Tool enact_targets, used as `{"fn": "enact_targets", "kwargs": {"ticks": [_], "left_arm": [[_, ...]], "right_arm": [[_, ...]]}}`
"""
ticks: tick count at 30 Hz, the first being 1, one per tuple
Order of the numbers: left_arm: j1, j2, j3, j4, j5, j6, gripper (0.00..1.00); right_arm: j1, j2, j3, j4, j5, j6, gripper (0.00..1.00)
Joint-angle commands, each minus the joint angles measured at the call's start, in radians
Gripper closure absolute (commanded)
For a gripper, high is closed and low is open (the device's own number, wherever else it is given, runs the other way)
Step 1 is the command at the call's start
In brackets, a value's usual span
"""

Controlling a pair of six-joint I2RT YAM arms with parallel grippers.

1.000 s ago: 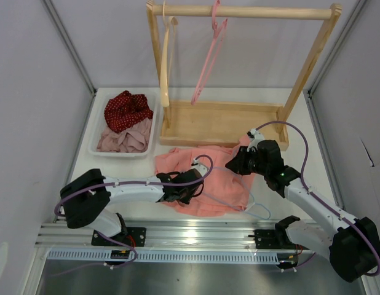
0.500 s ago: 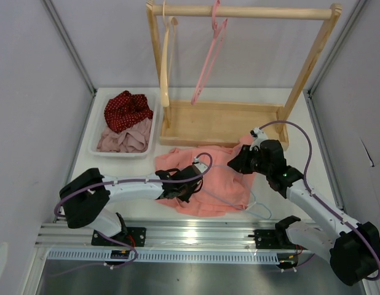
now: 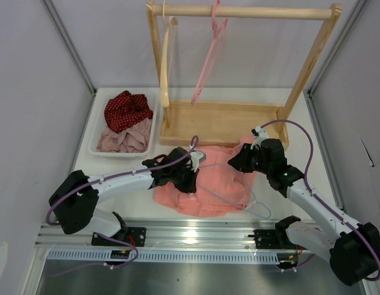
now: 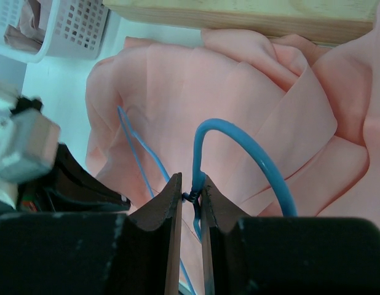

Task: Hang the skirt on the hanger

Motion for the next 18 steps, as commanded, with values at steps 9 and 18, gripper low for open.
{"fn": "enact_targets", "kwargs": {"ticks": [9, 18], "left_arm": [[0.23, 0.038, 0.006, 0.213, 0.158, -0.176, 1.0], [0.296, 0.093, -0.028, 0.316, 0.148, -0.259, 1.0]], "right_arm": [[-0.006, -0.057, 0.048, -0.003, 0.065, 0.049, 1.0], [-0.033, -0.149, 0.032, -0.054, 0.148, 0.074, 1.0]]}}
